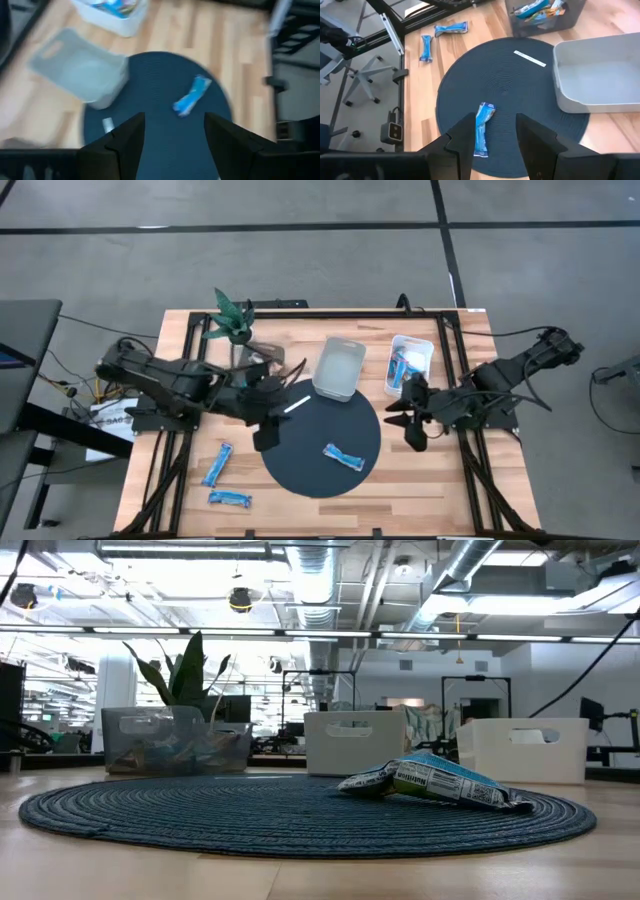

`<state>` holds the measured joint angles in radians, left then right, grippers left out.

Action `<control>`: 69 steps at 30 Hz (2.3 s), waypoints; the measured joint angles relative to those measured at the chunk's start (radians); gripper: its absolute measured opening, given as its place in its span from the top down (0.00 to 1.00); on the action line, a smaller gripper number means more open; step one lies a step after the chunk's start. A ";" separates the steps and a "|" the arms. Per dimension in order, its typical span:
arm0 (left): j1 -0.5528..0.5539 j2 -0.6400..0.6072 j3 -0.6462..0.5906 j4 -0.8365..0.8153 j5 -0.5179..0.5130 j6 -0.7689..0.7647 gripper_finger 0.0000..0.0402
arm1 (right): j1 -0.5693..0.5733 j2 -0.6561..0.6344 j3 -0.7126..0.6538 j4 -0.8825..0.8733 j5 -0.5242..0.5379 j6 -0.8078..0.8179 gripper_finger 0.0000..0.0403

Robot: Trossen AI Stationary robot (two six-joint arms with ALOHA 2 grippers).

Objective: Pick and place Granola Bars by type
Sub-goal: Put the top right blue granola bar into the gray bin

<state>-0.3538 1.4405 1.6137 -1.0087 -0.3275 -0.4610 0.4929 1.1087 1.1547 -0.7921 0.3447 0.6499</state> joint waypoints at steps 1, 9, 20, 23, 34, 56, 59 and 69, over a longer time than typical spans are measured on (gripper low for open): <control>0.000 -0.040 -0.076 0.074 0.025 0.002 0.51 | -0.006 0.011 0.009 -0.003 -0.013 0.001 0.67; 0.001 -0.301 -0.484 0.373 0.120 -0.047 0.51 | -0.060 0.144 0.023 -0.034 -0.110 0.086 0.67; 0.001 -0.478 -0.733 0.456 0.148 -0.144 0.51 | -0.092 0.395 0.022 0.060 -0.198 0.173 0.74; 0.001 -0.480 -0.741 0.456 0.147 -0.142 0.51 | -0.098 0.436 0.022 0.135 -0.216 0.184 0.74; 0.001 -0.480 -0.762 0.389 0.146 -0.093 0.51 | -0.157 0.560 0.022 0.207 -0.364 0.327 0.55; 0.001 -0.512 -0.883 0.482 0.163 -0.159 0.51 | -0.164 0.848 0.125 0.217 -0.454 0.101 0.44; 0.001 -0.512 -0.883 0.483 0.163 -0.175 0.51 | -0.172 0.886 0.144 0.213 -0.455 0.098 0.46; 0.001 -0.512 -0.883 0.485 0.163 -0.195 0.51 | -0.187 0.882 0.182 0.197 -0.444 0.072 0.69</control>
<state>-0.3531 0.9287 0.7307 -0.5240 -0.1643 -0.6563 0.3054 1.9905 1.3370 -0.5953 -0.0994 0.7217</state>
